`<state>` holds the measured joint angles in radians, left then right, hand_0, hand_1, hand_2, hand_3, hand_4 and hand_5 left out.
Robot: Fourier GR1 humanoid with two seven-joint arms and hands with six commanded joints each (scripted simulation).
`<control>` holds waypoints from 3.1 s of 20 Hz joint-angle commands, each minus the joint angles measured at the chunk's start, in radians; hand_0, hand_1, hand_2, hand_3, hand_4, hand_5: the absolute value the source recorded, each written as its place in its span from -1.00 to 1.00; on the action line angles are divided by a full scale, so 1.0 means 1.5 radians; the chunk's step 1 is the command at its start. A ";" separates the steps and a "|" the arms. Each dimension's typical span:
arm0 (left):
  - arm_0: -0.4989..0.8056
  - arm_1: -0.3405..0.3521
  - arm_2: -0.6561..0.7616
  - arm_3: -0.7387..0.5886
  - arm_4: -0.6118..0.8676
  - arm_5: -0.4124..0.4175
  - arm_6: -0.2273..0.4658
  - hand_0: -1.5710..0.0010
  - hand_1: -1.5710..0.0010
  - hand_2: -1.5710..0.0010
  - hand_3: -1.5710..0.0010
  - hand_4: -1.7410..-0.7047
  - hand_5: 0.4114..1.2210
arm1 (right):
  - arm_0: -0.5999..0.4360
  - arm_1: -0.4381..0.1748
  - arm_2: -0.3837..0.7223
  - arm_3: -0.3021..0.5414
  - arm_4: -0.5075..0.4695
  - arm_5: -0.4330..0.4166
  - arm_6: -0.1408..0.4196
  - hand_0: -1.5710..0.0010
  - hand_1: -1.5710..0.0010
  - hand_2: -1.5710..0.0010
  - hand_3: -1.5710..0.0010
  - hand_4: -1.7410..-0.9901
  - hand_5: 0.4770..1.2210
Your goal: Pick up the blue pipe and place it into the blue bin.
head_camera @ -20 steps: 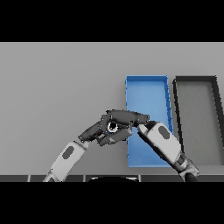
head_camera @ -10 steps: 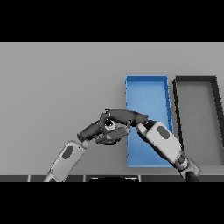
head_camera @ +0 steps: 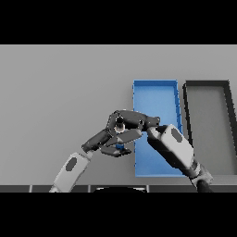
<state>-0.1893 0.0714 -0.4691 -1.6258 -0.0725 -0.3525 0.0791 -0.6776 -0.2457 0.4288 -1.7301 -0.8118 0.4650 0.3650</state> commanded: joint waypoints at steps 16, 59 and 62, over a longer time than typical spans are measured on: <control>-0.006 0.014 0.007 -0.012 0.000 0.000 0.037 1.00 1.00 1.00 1.00 0.65 -0.82 | -0.297 -0.137 -0.161 0.271 -0.057 -0.165 -0.018 -1.00 -1.00 -1.00 -1.00 -0.35 1.00; 0.004 0.015 -0.001 -0.008 -0.019 0.008 0.024 1.00 1.00 1.00 1.00 0.65 -0.84 | -0.090 -0.304 0.258 0.475 -0.072 -0.254 0.109 0.79 0.88 0.96 0.99 0.57 -0.11; 0.013 0.025 0.000 -0.026 -0.011 0.002 0.024 1.00 1.00 1.00 1.00 0.65 -0.83 | -0.089 -0.303 0.261 0.468 -0.068 -0.259 0.106 0.73 0.87 0.97 0.99 0.57 -0.14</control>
<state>-0.1701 0.1089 -0.4683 -1.6645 -0.0891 -0.3499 0.1136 -0.8110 -0.7002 0.8206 -1.0275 -0.9147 0.0767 0.5240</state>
